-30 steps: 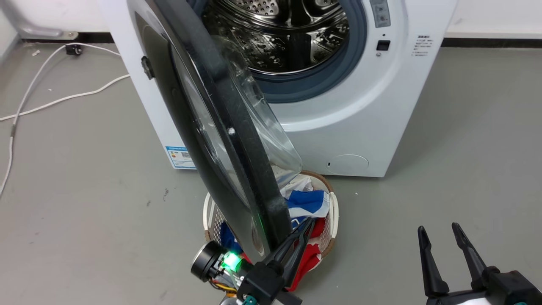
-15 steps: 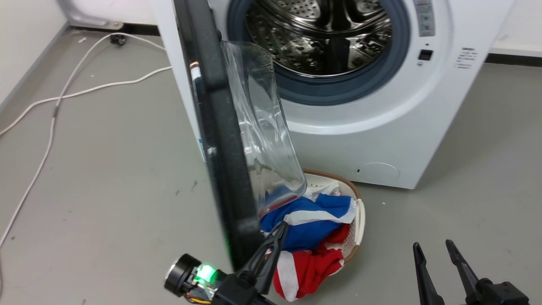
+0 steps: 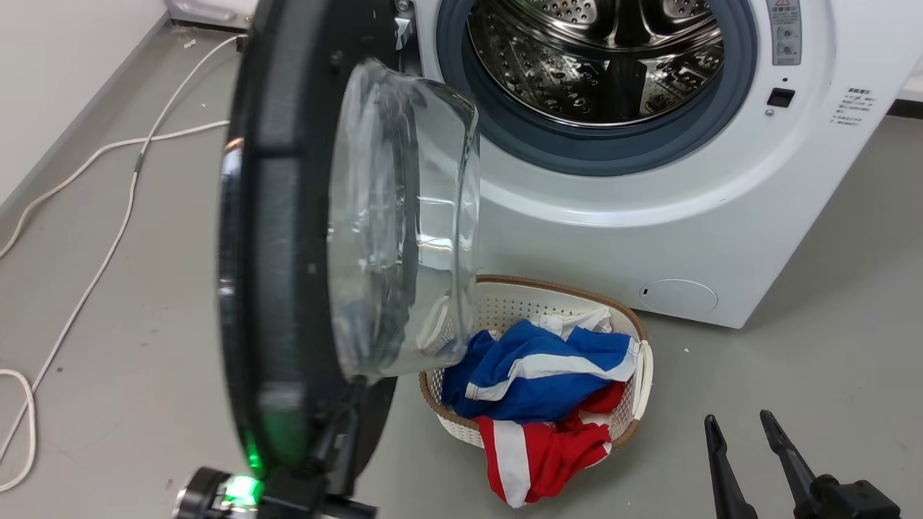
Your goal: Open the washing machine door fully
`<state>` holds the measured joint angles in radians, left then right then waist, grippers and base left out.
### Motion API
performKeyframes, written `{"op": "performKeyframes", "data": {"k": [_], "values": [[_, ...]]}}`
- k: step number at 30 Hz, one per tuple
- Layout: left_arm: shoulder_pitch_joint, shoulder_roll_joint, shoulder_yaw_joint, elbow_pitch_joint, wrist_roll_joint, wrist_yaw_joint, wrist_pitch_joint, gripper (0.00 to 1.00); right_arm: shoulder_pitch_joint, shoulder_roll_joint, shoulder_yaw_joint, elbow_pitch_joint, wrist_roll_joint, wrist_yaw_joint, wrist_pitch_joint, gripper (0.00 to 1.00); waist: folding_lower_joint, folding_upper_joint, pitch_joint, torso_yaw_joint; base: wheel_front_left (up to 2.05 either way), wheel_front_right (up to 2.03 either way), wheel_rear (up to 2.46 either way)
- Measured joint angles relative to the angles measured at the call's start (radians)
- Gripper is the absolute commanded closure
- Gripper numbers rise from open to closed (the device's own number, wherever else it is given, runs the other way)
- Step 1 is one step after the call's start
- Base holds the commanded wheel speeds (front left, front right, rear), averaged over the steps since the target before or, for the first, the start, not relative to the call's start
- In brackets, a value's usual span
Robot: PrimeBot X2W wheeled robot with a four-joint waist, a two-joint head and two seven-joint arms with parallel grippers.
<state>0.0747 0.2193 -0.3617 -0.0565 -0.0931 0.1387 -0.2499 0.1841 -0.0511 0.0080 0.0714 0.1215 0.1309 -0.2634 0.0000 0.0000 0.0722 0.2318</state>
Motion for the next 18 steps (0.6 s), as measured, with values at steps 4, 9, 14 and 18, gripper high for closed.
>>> {"op": "performKeyframes", "data": {"k": [4,9,14,18], "values": [[0.009,0.02,0.065,0.019,-0.027,0.031,-0.001,1.0,0.0,0.0,0.002,0.0,-0.004,0.0,0.0,0.0,0.0,0.0,0.009,0.0,0.0,0.0,0.0],[0.012,0.047,0.165,0.044,-0.072,0.066,-0.006,1.0,-0.006,0.0,0.002,0.001,-0.009,0.0,0.0,0.0,0.0,0.0,0.023,-0.005,0.0,0.0,0.0],[0.009,0.061,0.246,0.041,-0.102,0.1,-0.009,1.0,-0.016,0.0,0.001,0.001,-0.016,0.0,0.0,0.0,0.0,0.0,0.039,-0.014,0.0,0.0,0.0],[-0.01,0.082,0.318,0.049,-0.131,0.117,-0.01,1.0,-0.022,0.0,0.0,0.0,-0.02,0.0,0.0,0.0,0.0,0.0,0.055,-0.02,0.0,0.0,0.0]]}}
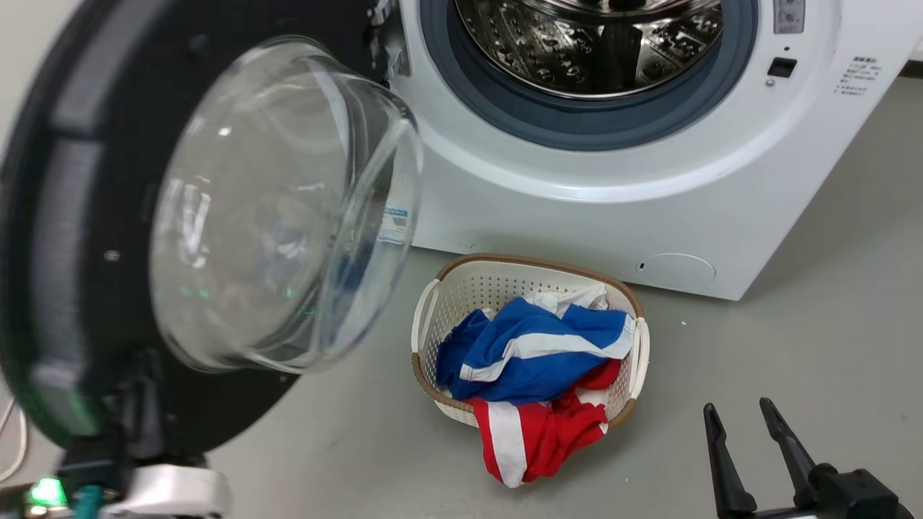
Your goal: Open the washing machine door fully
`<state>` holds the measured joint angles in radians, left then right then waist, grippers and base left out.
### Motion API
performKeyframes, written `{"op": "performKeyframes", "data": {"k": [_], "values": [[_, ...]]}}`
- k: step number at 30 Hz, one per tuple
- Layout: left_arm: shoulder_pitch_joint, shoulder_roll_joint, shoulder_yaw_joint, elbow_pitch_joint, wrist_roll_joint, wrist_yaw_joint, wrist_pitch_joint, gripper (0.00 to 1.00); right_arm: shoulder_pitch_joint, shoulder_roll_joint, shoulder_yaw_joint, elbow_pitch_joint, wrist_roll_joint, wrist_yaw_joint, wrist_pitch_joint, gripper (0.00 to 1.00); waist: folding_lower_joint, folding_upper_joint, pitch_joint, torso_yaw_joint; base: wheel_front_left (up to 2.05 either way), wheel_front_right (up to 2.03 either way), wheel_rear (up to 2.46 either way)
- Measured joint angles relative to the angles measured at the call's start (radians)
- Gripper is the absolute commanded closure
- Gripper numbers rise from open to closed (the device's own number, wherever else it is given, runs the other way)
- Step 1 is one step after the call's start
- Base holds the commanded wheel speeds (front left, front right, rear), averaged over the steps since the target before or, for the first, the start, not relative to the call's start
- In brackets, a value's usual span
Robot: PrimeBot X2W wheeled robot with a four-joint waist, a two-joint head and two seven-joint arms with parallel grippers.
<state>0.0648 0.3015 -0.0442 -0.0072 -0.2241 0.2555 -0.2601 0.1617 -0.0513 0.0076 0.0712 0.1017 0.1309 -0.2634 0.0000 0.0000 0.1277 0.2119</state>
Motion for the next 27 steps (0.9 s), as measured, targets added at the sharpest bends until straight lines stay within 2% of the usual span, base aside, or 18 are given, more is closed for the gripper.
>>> {"op": "performKeyframes", "data": {"k": [7,12,17,19,27], "values": [[-0.042,0.044,0.108,0.028,-0.041,0.004,-0.002,1.0,-0.02,0.0,-0.002,-0.005,-0.014,0.0,0.0,0.0,0.0001,0.0,0.028,-0.013,0.0,0.0,0.0],[-0.081,0.077,0.182,0.07,-0.062,-0.01,-0.003,1.0,-0.035,0.0,-0.012,-0.008,-0.022,0.0,0.0,0.0,0.0,0.0,0.055,-0.025,0.0,0.0,0.0],[-0.119,0.108,0.248,0.124,-0.084,-0.041,-0.003,1.0,-0.049,-0.004,-0.014,-0.01,-0.024,0.0,0.0,0.0,0.0001,0.0,0.082,-0.036,0.0,0.0,0.0],[-0.148,0.126,0.277,0.165,-0.099,-0.07,-0.004,1.0,-0.06,-0.008,-0.015,-0.012,-0.024,0.0,0.0,0.0,0.0001,0.0,0.099,-0.041,0.0,0.0,0.0],[-0.231,0.157,0.328,0.286,-0.128,-0.129,-0.004,1.0,-0.074,-0.013,-0.016,-0.01,-0.031,0.0,0.0,0.0,0.0,0.0,0.126,-0.045,0.0,0.0,0.0]]}}
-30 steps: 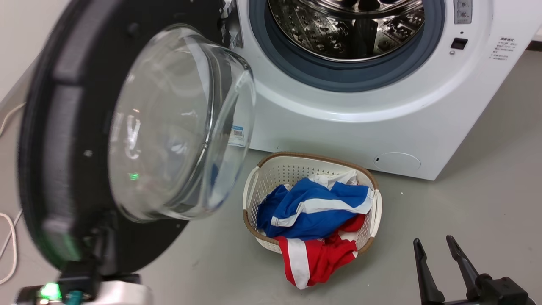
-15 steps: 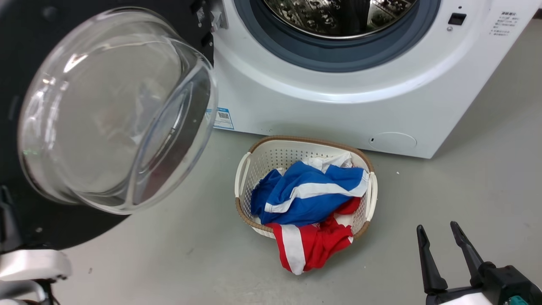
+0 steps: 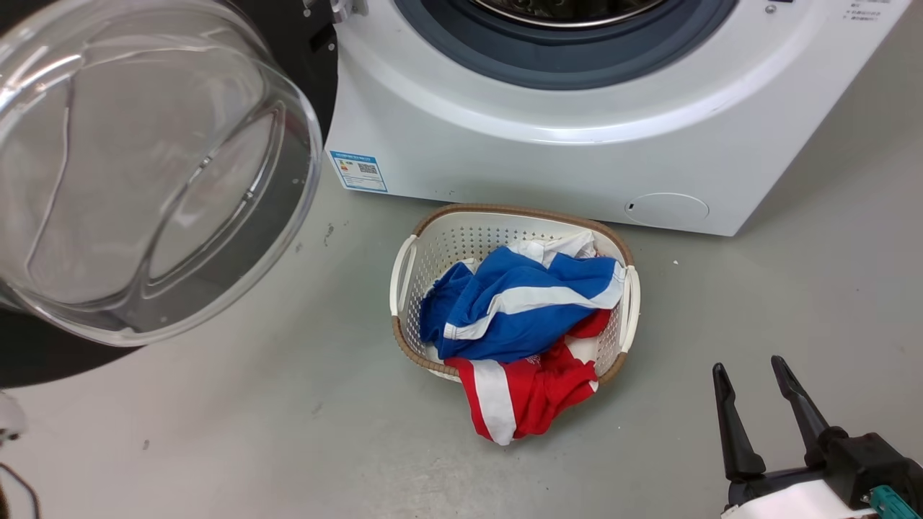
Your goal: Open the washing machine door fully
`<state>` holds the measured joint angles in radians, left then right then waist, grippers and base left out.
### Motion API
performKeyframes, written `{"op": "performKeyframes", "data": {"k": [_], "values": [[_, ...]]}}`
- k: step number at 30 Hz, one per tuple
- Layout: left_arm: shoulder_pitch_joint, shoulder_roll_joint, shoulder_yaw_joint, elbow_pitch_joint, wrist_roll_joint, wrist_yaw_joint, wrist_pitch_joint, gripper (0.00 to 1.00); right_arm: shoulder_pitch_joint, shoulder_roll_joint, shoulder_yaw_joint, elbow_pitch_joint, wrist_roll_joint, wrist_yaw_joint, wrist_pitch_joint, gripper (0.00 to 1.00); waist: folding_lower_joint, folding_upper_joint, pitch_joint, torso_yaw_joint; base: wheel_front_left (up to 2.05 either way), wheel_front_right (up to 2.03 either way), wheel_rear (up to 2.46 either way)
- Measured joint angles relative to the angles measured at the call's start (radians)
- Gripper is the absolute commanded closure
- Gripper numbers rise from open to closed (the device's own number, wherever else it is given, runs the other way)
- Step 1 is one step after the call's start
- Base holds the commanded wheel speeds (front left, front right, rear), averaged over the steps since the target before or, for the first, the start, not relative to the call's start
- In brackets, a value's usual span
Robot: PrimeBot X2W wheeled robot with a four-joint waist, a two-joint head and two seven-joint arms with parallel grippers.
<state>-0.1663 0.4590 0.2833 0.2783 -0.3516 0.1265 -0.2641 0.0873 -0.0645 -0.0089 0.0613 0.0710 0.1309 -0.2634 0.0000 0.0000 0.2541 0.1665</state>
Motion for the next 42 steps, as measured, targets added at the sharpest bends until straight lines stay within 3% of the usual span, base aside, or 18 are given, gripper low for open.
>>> {"op": "performKeyframes", "data": {"k": [12,21,27,34,37,42], "values": [[-0.126,0.066,0.075,0.247,-0.02,-0.111,0.0,1.0,-0.017,-0.007,0.01,0.011,-0.002,0.0,0.0,0.0,0.0,0.0,0.022,-0.027,0.0,0.0,0.0],[-0.157,0.053,0.113,0.319,0.058,-0.171,0.001,1.0,-0.025,-0.002,0.006,0.021,-0.002,0.0,0.0,0.0,0.0,0.0,-0.005,-0.037,0.0,0.0,0.0],[-0.085,-0.029,0.129,0.177,0.158,-0.192,0.001,1.0,0.004,0.008,-0.007,0.004,-0.002,0.0,0.0,0.0,0.0,0.0,-0.068,-0.041,0.0,0.0,0.0],[0.016,-0.137,0.117,-0.058,0.238,-0.178,0.001,1.0,0.03,0.013,-0.021,-0.038,0.009,0.0,0.0,0.0,-0.0001,0.0,-0.137,-0.049,0.0,0.0,0.0],[0.042,-0.16,0.088,-0.115,0.266,-0.177,0.001,1.0,0.039,0.013,-0.024,-0.05,0.009,0.0,0.0,0.0,0.0,0.0,-0.154,-0.052,0.0,0.0,0.0],[0.091,-0.249,-0.021,-0.257,0.321,-0.171,0.001,1.0,0.059,0.013,-0.046,-0.097,0.009,0.0,0.0,0.0,-0.0001,0.0,-0.195,-0.059,0.0,0.0,0.0]]}}
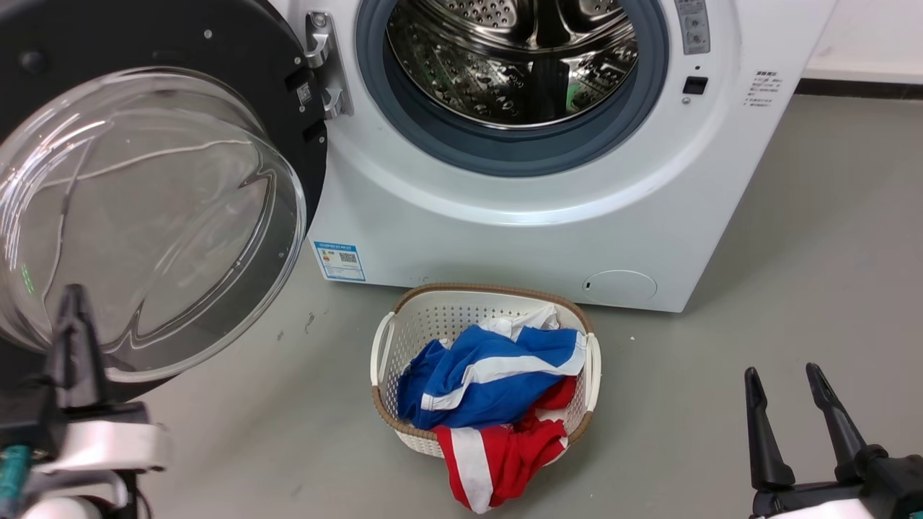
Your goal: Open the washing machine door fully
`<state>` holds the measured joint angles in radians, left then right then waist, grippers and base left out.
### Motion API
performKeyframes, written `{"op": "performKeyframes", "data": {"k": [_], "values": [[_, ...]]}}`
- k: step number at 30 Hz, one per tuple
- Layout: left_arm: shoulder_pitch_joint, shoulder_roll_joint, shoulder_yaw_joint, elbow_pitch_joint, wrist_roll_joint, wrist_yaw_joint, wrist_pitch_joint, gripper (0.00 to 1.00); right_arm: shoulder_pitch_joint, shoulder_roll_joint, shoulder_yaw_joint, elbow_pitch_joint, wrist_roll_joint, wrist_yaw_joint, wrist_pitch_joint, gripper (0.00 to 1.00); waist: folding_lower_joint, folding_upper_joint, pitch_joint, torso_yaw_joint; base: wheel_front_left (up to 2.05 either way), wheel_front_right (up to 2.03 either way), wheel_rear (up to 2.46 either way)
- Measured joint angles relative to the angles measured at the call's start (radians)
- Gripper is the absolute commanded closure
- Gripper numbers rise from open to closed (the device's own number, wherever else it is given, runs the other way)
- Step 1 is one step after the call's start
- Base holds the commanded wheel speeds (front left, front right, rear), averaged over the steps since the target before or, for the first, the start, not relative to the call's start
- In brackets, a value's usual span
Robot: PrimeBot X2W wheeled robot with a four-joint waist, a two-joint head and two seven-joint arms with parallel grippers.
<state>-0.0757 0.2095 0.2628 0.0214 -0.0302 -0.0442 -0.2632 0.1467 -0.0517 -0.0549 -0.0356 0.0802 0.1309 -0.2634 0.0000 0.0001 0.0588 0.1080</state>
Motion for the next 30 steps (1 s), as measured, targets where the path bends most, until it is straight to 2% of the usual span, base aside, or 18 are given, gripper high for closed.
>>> {"op": "performKeyframes", "data": {"k": [1,2,3,4,5,6,15,30], "values": [[0.009,-0.012,-0.016,-0.014,0.001,-0.002,0.0,1.0,0.002,0.0,-0.002,-0.006,0.0,0.0,0.0,0.0,0.0,0.0,-0.004,-0.003,0.0,0.0,0.0],[0.018,-0.025,-0.033,-0.026,0.003,-0.002,0.0,0.84,0.004,0.0,-0.002,-0.011,0.0,0.0,0.0,0.0,0.0,0.0,-0.009,-0.006,0.0,0.0,0.0],[0.028,-0.036,-0.047,-0.036,0.006,-0.01,0.0,0.62,0.008,0.0,0.001,-0.014,0.0,0.0,0.0,0.0,0.0,0.0,-0.013,-0.01,0.0,0.0,0.0],[0.038,-0.045,-0.062,-0.043,0.009,-0.01,0.0,0.53,0.01,0.0,0.001,-0.016,0.0,0.0,0.0,0.0,0.0,0.0,-0.016,-0.014,0.0,0.0,0.0],[0.047,-0.057,-0.073,-0.05,0.012,-0.009,0.0,0.07,0.014,0.0,0.002,-0.019,0.0,0.0,0.0,0.0,0.0,0.0,-0.02,-0.017,0.0,0.0,0.0],[0.055,-0.066,-0.088,-0.055,0.016,-0.009,0.0,0.0,0.018,0.0,0.002,-0.022,0.0,0.0,0.0,0.0,0.0,0.0,-0.024,-0.021,0.0,0.0,0.0],[0.109,-0.123,-0.178,-0.052,0.009,-0.013,0.0,0.0,0.03,0.0,0.008,-0.043,-0.001,0.0,0.0,0.0,0.0,0.0,-0.042,-0.052,0.0,0.0,0.0],[0.151,-0.15,-0.274,0.001,-0.011,0.007,0.0,0.0,0.054,0.0,-0.011,-0.065,0.002,0.0,0.0,0.0,0.0,0.0,-0.049,-0.078,0.0,0.0,0.0]]}}
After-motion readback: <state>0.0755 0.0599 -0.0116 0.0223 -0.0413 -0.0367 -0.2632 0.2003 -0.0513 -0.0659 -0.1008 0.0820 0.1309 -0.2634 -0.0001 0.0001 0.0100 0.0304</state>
